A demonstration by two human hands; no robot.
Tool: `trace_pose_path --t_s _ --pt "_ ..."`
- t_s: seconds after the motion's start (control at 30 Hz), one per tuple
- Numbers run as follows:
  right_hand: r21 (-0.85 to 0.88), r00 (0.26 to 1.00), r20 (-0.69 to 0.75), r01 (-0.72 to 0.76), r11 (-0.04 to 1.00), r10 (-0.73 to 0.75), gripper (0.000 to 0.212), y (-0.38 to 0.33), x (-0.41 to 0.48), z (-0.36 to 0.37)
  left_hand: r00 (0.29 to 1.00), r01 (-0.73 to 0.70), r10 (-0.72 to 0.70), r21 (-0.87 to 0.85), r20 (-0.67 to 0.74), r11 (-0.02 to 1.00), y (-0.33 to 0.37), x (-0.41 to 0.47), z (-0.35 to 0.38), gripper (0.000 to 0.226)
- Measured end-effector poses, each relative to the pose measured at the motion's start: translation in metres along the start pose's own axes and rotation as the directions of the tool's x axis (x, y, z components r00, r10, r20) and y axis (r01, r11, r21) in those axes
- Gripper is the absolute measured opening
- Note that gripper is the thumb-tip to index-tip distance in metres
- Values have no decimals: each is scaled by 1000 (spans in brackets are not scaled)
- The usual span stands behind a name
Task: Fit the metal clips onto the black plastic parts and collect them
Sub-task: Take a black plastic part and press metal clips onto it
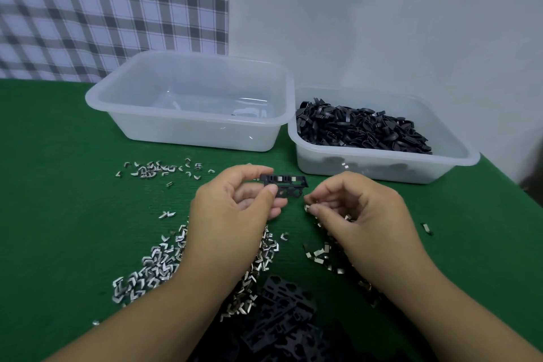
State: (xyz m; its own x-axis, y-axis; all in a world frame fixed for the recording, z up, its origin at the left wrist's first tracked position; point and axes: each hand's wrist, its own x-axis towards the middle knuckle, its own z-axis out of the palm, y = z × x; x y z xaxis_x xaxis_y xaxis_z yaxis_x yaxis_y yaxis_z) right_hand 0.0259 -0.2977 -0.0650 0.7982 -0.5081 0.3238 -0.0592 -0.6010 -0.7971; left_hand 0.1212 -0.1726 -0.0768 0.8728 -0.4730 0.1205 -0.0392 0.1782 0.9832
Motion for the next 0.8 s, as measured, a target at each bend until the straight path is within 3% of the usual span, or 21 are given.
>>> trace_pose_path --t_s 0.2,0.5,0.8 --pt "105 1000 10 8 994 -9 31 0 0 1 1000 -4 4 -6 12 1000 1 -1 0 22" --pt "150 996 -90 12 989 2 34 0 1 1 1000 -8 8 11 15 1000 0 -1 0 22" --pt "29 978 -170 131 991 -124 28 -4 -1 -1 998 13 -14 17 53 1000 -2 -1 0 23"
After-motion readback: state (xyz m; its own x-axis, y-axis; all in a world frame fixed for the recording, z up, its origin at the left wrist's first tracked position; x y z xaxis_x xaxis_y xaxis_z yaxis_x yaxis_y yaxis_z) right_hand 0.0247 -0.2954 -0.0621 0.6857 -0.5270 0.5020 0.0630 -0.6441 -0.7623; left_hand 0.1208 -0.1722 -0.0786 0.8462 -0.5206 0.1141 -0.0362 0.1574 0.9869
